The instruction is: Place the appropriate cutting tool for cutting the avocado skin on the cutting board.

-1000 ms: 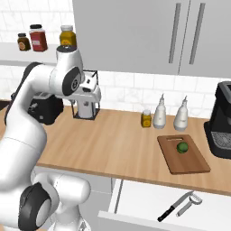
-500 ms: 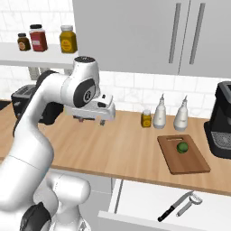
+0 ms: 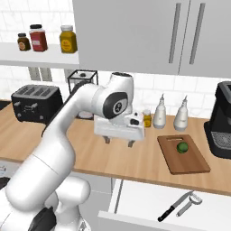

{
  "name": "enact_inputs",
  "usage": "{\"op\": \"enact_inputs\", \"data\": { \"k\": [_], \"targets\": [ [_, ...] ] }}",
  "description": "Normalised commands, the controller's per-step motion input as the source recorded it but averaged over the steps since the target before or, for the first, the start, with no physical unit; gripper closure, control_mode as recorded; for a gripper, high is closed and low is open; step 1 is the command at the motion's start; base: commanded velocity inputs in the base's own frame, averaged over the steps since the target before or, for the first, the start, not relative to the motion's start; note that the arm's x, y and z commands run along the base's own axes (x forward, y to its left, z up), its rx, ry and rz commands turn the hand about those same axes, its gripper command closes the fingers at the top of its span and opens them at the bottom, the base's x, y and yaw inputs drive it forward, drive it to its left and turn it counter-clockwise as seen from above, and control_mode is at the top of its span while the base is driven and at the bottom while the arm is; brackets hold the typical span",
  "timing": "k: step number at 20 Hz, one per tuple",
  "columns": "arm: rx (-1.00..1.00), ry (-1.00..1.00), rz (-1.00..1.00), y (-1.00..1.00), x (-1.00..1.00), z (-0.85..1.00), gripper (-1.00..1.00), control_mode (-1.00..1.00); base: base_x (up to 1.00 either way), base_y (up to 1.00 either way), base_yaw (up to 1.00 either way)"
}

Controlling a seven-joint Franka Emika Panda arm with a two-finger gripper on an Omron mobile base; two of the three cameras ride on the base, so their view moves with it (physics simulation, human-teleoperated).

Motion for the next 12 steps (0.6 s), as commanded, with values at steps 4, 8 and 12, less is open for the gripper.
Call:
{"op": "enact_inputs", "data": {
  "k": [4,8,12],
  "targets": [
    [0.0,0.17,0.0,-1.0,-0.15,-0.43,-1.0,-1.0,0.0,0.0,0.0],
    [0.0,0.05,0.0,-0.98,-0.28,-0.55,-1.0,-1.0,0.0,0.0,0.0],
    [0.0,0.0,0.0,-0.89,-0.27,-0.41,-1.0,-1.0,0.0,0.0,0.0]
  ]
}}
